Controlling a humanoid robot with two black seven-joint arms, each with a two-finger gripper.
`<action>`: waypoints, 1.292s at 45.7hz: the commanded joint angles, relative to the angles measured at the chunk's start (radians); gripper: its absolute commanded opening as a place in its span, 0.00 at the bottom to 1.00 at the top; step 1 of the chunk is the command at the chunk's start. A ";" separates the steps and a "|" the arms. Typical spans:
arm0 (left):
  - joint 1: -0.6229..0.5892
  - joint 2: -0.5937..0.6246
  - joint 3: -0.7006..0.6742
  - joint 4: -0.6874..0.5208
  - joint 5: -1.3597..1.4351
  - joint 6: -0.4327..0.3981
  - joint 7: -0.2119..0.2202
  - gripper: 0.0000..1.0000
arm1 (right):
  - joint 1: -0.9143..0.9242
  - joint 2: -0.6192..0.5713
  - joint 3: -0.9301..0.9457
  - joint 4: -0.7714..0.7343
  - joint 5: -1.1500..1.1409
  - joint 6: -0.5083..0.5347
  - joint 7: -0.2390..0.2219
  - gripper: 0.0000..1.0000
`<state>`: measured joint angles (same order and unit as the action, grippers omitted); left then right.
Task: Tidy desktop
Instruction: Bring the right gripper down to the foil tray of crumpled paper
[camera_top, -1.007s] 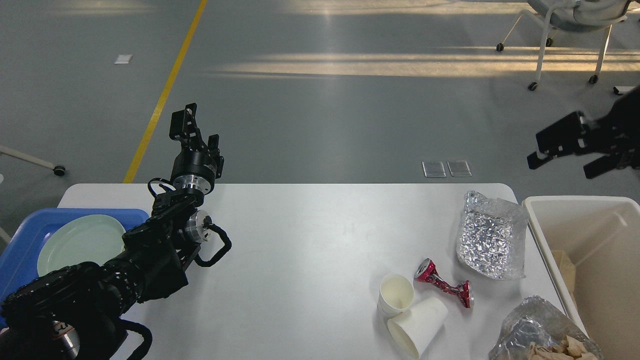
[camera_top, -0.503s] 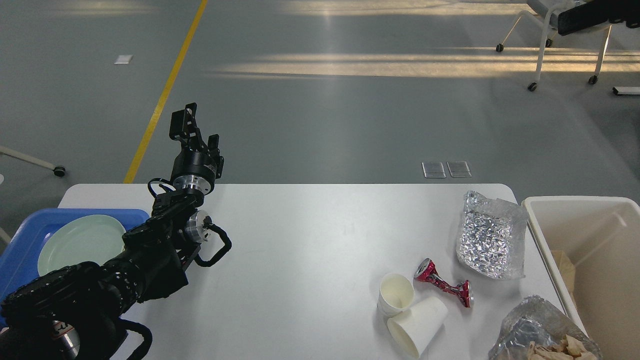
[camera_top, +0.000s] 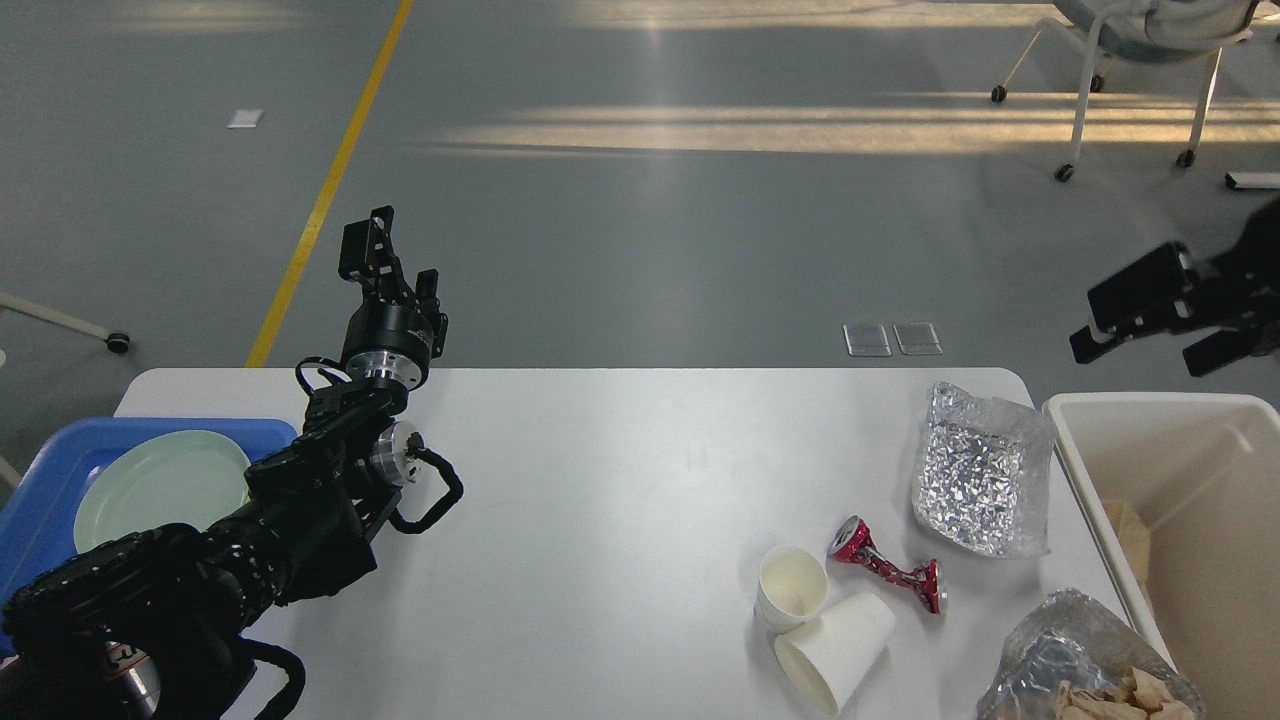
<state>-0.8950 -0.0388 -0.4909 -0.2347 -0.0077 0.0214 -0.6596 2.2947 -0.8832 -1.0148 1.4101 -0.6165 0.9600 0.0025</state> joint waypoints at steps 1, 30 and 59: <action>0.001 0.000 0.000 0.000 0.000 0.000 0.000 0.98 | -0.116 -0.008 0.001 0.003 -0.092 -0.001 0.002 1.00; -0.001 0.000 0.000 0.000 0.000 0.000 0.000 0.98 | -0.830 0.121 -0.001 -0.164 -0.310 -0.704 0.027 1.00; 0.001 0.000 0.000 0.000 0.000 0.000 0.000 0.98 | -1.051 0.245 -0.004 -0.267 -0.310 -0.839 0.051 0.90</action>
<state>-0.8960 -0.0384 -0.4909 -0.2347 -0.0077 0.0214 -0.6596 1.2601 -0.6391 -1.0195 1.1578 -0.9270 0.1223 0.0520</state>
